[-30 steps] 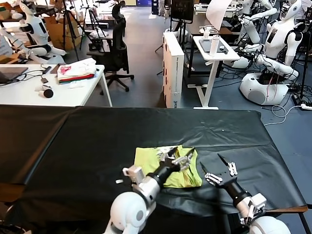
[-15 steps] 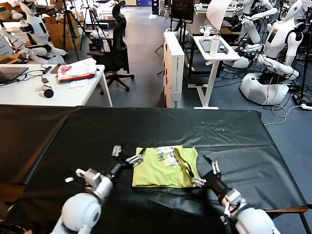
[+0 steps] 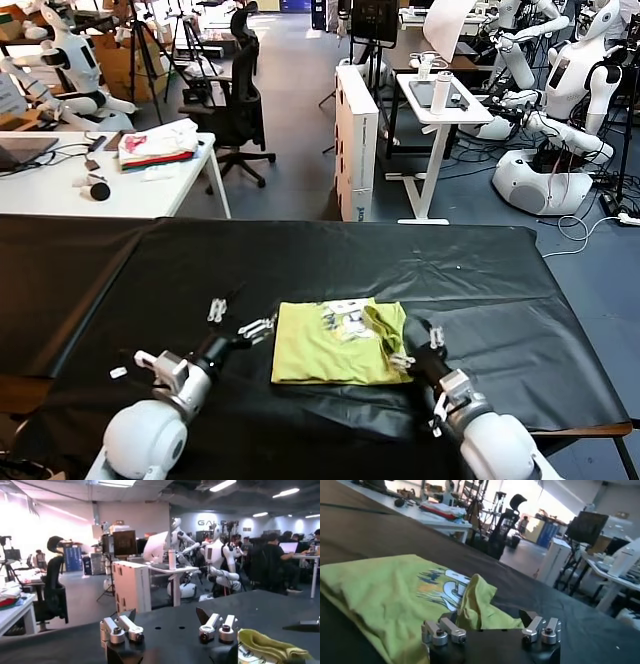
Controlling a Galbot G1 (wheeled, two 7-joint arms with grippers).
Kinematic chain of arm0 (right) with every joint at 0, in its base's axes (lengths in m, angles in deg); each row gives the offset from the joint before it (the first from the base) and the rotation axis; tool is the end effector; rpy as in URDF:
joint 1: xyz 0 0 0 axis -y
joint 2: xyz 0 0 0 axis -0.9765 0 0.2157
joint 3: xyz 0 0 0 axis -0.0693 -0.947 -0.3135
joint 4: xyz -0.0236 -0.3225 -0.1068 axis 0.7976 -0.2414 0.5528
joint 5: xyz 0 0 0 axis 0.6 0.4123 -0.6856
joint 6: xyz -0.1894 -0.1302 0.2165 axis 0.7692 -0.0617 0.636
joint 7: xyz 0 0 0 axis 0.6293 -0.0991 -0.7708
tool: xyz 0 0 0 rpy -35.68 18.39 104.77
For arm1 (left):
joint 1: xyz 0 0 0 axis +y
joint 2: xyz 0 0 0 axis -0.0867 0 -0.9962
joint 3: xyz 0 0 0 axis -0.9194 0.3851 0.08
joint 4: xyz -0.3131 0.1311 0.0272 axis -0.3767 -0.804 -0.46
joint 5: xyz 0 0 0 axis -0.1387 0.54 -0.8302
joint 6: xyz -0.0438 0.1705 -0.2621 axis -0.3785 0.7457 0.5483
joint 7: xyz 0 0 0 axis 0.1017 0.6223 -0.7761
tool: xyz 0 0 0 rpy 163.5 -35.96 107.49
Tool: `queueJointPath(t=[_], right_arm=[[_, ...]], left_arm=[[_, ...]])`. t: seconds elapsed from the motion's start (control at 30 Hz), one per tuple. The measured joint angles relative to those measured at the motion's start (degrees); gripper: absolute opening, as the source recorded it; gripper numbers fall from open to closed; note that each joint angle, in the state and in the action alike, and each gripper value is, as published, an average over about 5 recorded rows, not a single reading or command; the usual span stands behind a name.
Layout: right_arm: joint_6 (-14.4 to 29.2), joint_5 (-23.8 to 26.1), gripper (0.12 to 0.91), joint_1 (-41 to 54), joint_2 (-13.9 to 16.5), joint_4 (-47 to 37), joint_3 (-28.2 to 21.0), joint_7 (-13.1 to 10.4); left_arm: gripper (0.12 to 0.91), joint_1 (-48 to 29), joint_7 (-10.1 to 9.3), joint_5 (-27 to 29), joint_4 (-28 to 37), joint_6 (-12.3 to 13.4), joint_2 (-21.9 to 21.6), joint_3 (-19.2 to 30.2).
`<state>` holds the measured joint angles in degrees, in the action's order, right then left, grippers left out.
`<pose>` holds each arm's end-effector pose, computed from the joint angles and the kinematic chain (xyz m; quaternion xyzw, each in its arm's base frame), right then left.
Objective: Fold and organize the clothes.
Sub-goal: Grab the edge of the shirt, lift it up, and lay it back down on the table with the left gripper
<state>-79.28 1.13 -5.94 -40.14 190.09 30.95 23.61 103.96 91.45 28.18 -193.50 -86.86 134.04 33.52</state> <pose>0.2044 -0.0686 -0.2940 0.1275 -0.9642 0.1640 0.1648 0.2020 0.0558 -0.2591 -0.2042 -0.9773 -0.0362 0.0431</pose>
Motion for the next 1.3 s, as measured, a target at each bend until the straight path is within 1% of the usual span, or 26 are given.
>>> queueJointPath(t=[0.1, 0.2, 0.3, 0.37, 0.47, 0.57, 0.63, 0.7, 0.8, 0.9, 1.1, 1.3], right_arm=[[-0.7, -4.2, 0.907, -0.9, -1.0, 0.4, 2.7, -0.1], [0.5, -7.9, 0.907, -1.9, -1.5, 0.9, 5.3, 1.7], [2.8, -9.8, 0.907, -2.6, -1.5, 1.1, 7.3, 3.8], [4.9, -10.6, 0.907, -2.9, -1.3, 1.0, 8.3, 5.1], [9.7, -12.2, 0.907, -3.7, -0.7, 0.9, 9.4, 7.1], [15.0, -14.4, 0.907, -5.0, -0.1, 1.2, 10.3, 8.1], [17.2, -15.6, 0.907, -6.0, 0.1, 1.7, 11.0, 8.1], [18.2, -16.2, 0.907, -7.2, 0.0, 2.3, 11.8, 7.8], [18.6, -16.6, 0.907, -9.3, -0.4, 3.4, 13.4, 7.1], [18.5, -17.1, 0.907, -11.2, -1.1, 4.6, 14.8, 6.6], [18.2, -17.6, 0.907, -13.5, -2.2, 6.5, 16.0, 6.4], [18.0, -17.4, 0.907, -14.2, -2.6, 7.3, 16.4, 6.4]], left_arm=[[0.907, 0.1, -0.01, -0.1, 0.5, 0.4, -0.4, -0.6], [0.907, 0.2, -0.02, -0.3, 1.0, 1.0, -1.1, -1.3], [0.907, 0.3, -0.04, -0.5, 1.7, 1.7, -1.6, -1.9], [0.907, 0.5, -0.06, -0.6, 2.2, 2.3, -1.8, -2.1], [0.907, 0.9, -0.12, -1.3, 3.2, 3.6, -1.9, -2.1], [0.907, 1.5, -0.16, -3.3, 4.5, 4.7, -2.3, -1.6], [0.907, 1.9, -0.36, -5.1, 5.3, 5.0, -2.6, -1.2], [0.907, 2.0, -0.89, -6.9, 6.1, 4.8, -2.7, -1.0], [0.907, 2.1, -1.78, -10.3, 7.3, 3.9, -2.2, -1.0], [0.907, 2.3, -2.22, -13.7, 8.0, 2.6, -1.3, -0.5], [0.907, 1.8, -2.13, -19.7, 9.1, 0.6, 1.0, 1.0], [0.907, 1.1, -1.79, -21.3, 10.1, 0.4, 4.0, 2.4]])
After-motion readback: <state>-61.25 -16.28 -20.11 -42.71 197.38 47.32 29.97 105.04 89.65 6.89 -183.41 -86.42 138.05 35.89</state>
